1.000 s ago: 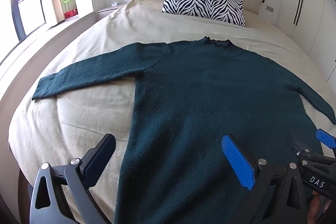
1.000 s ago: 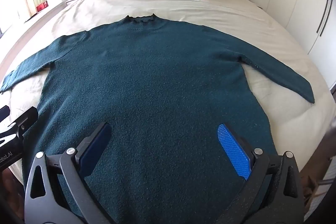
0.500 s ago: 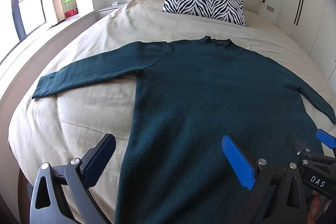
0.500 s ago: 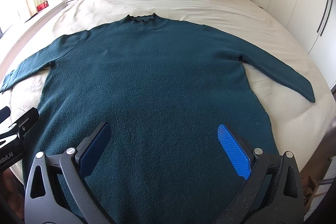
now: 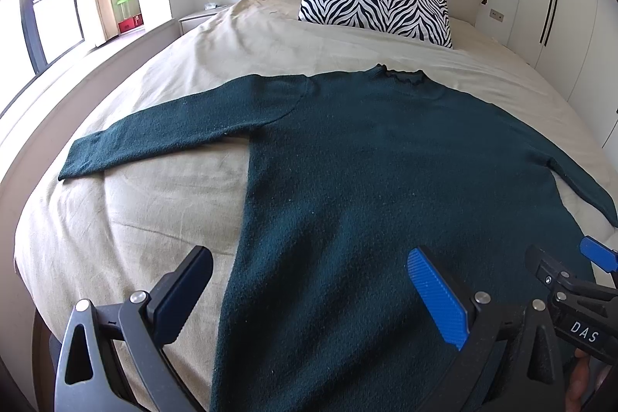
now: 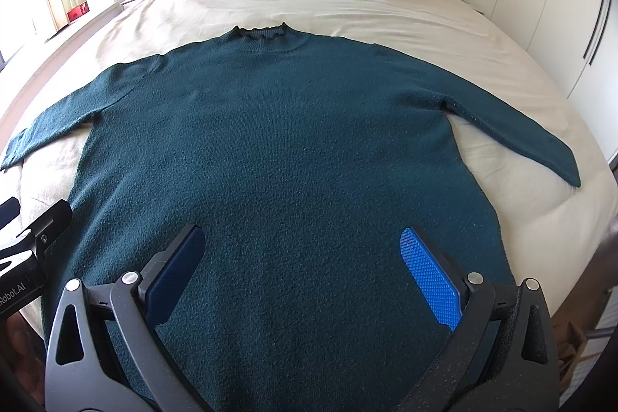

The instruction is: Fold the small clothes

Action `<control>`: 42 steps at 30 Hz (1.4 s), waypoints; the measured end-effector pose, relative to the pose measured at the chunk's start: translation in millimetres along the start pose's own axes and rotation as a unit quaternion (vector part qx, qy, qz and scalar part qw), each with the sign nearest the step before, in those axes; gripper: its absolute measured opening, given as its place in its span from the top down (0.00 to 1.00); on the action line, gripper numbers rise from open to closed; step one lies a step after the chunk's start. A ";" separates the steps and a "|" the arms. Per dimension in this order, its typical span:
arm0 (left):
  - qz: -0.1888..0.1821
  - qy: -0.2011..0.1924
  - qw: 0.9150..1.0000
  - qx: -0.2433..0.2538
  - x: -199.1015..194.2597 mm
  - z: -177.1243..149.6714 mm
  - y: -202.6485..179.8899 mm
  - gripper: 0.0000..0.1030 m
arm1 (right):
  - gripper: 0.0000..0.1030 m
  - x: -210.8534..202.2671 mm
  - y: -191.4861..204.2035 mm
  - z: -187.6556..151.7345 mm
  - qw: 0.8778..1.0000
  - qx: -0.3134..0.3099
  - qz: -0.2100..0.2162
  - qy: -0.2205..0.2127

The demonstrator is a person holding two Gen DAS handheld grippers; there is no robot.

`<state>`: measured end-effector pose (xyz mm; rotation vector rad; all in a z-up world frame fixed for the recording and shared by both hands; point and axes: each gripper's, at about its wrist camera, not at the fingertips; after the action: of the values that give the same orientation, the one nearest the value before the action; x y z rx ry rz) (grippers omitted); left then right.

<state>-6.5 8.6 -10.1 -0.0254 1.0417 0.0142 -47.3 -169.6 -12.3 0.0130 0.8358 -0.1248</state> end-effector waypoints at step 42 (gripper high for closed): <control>0.000 0.002 1.000 0.000 0.5 0.5 -0.9 0.00 | 0.00 3.5 3.7 -3.1 1.000 0.000 0.000 0.006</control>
<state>-5.8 7.7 -10.2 -0.0256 1.0454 0.0142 -46.8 -166.2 -17.1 0.0141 0.8471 -0.1252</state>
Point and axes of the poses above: each gripper's, at about its wrist camera, not at the fingertips, and x roughly the way its jaws point, y to its left, z to its top, and after that the axes turned 10 degrees about y, right-handed
